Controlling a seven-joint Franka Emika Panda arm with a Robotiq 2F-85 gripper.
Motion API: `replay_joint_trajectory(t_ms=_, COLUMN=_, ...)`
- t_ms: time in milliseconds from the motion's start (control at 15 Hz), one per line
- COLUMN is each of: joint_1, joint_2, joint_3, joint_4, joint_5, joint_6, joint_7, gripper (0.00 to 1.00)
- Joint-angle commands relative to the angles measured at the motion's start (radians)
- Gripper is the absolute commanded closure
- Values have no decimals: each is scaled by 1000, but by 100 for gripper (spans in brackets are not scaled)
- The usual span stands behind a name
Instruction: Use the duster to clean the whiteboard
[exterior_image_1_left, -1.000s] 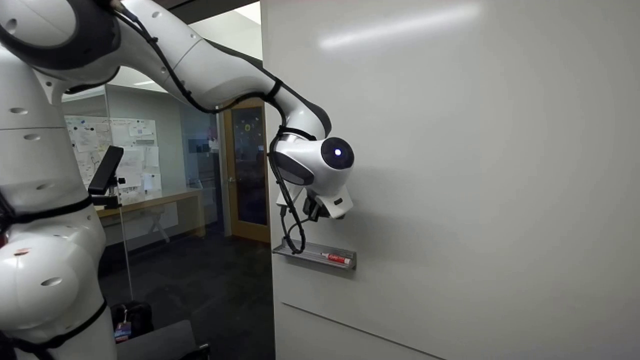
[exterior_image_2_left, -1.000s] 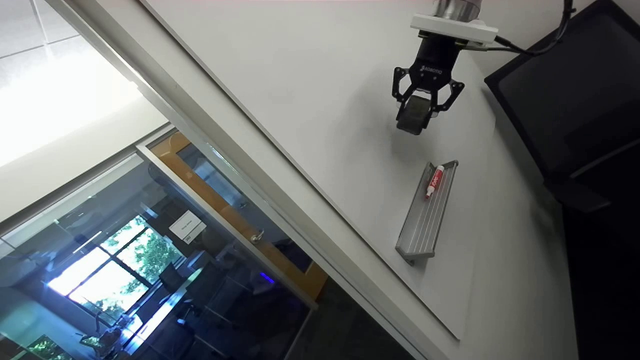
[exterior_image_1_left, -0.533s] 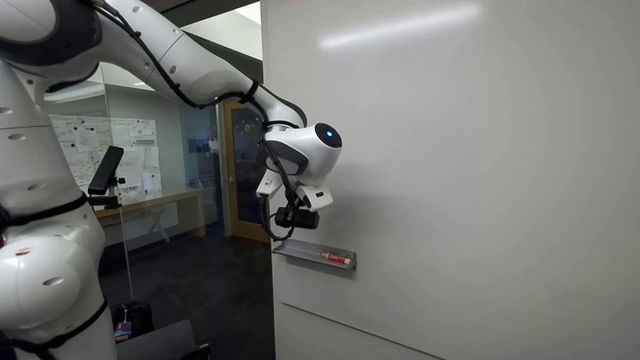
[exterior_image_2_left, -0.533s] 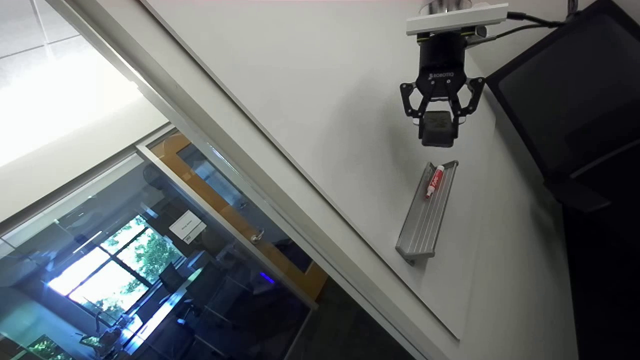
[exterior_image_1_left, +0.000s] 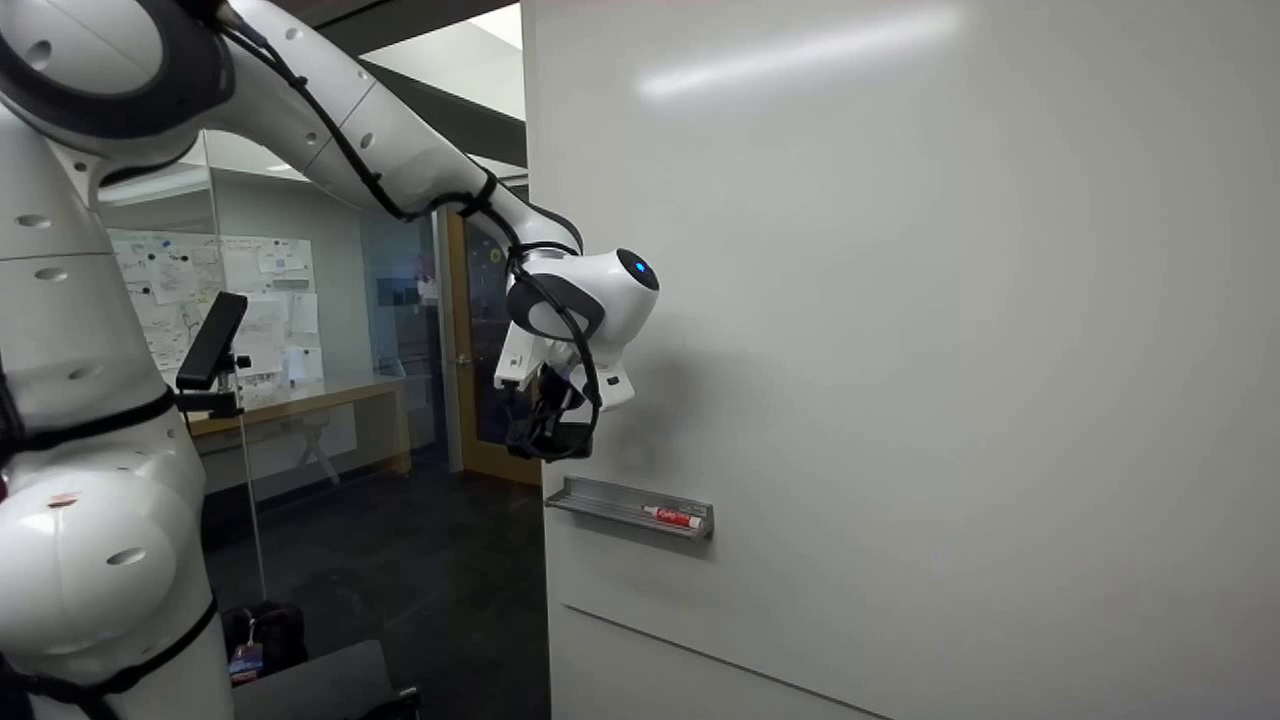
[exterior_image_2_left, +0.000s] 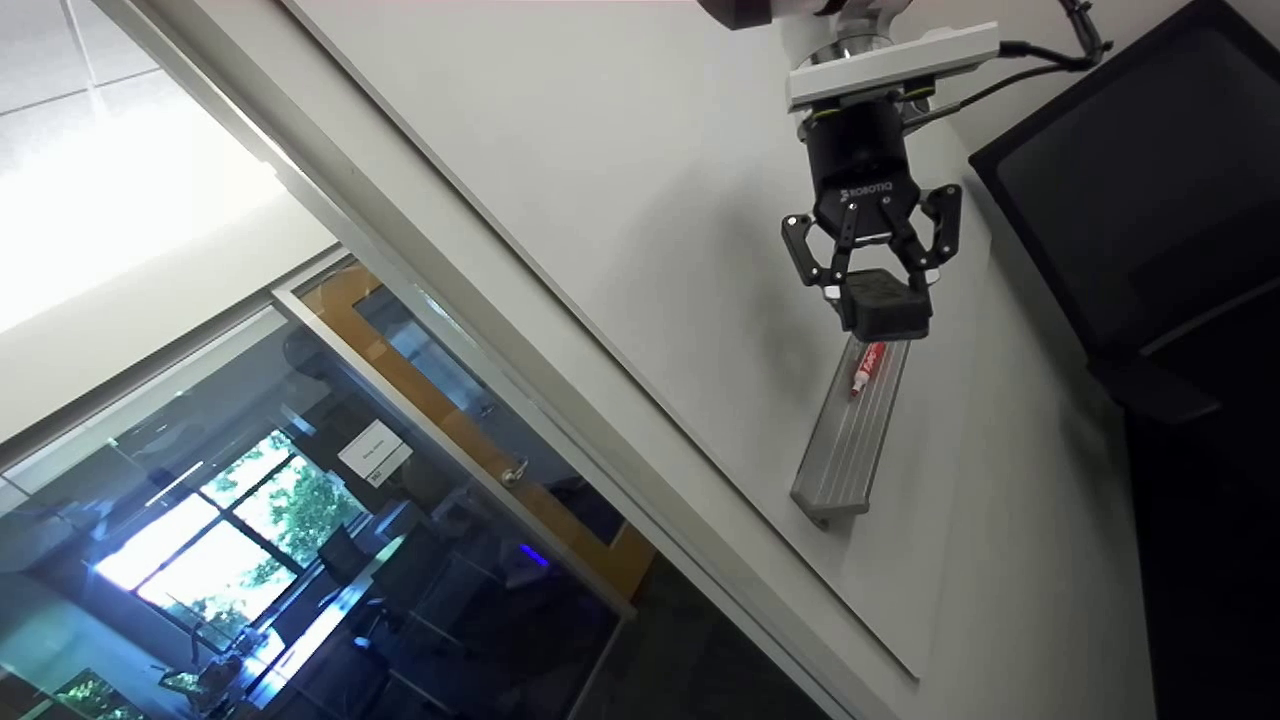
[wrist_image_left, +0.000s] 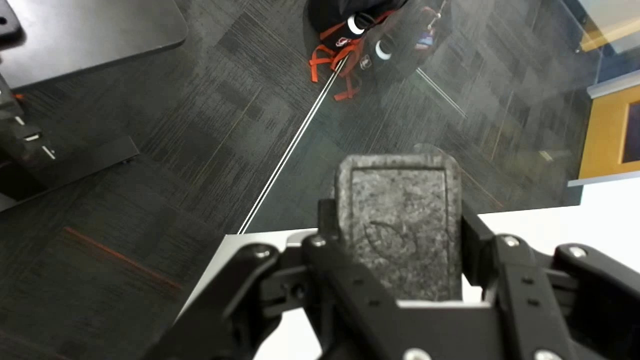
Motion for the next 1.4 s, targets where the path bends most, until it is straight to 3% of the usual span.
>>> replay_joint_trajectory(t_ms=0, joint_1=8, joint_2=8, joint_3=5, joint_4=8, joint_5=-2, joint_6=12, joint_7=3, gripper=43)
replay_joint_trajectory(t_ms=267, joint_1=14, joint_2=23, joint_3=9, joint_4=19, joint_5=-2, joint_6=19, joint_7=5, gripper=43)
replay_joint_trajectory(t_ms=333, joint_1=13, joint_2=23, joint_3=9, joint_4=20, joint_5=-3, joint_6=19, joint_7=5, gripper=68)
replay_joint_trajectory(t_ms=1333, joint_1=79, joint_2=200, joint_3=63, joint_4=85, joint_5=-75, joint_6=262, joint_7=286, gripper=68)
